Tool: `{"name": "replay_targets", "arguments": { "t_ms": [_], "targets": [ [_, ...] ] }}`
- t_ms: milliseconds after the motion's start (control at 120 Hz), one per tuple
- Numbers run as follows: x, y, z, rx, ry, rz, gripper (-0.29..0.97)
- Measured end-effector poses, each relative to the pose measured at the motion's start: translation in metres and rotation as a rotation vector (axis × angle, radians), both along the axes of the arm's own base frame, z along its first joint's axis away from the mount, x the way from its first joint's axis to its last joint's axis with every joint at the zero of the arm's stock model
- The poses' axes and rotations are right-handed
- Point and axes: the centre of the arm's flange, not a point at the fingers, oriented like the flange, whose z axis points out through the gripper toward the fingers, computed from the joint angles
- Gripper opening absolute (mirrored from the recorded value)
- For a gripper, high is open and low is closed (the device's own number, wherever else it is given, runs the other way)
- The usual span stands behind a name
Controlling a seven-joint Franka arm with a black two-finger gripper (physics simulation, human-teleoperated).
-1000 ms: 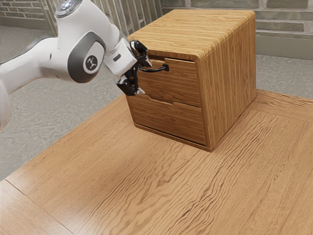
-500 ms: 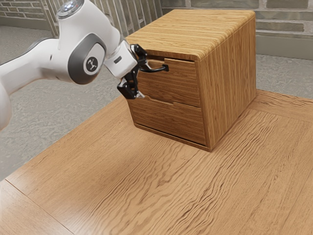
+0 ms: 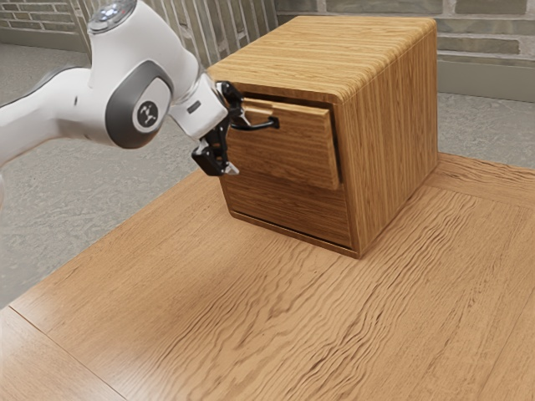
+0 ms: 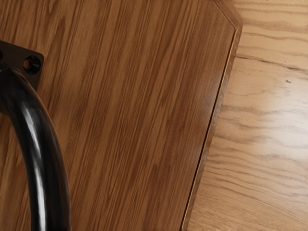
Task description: Pull the drawer handle with one arm to open the drawer
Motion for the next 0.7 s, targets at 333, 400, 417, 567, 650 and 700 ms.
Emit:
{"name": "replay_targets", "arguments": {
  "t_ms": [333,400,417,567,650,700],
  "targets": [
    [-0.029,-0.008,-0.001,0.018,0.000,0.014,0.68],
    [-0.035,-0.008,0.000,0.021,-0.002,0.019,0.69],
    [-0.036,-0.008,0.000,0.022,-0.002,0.020,0.68],
    [-0.053,-0.011,0.005,0.033,-0.009,0.026,0.63],
    [-0.064,-0.011,0.008,0.036,-0.011,0.035,0.63],
    [-0.070,-0.010,0.010,0.039,-0.015,0.042,0.64]
  ]
}}
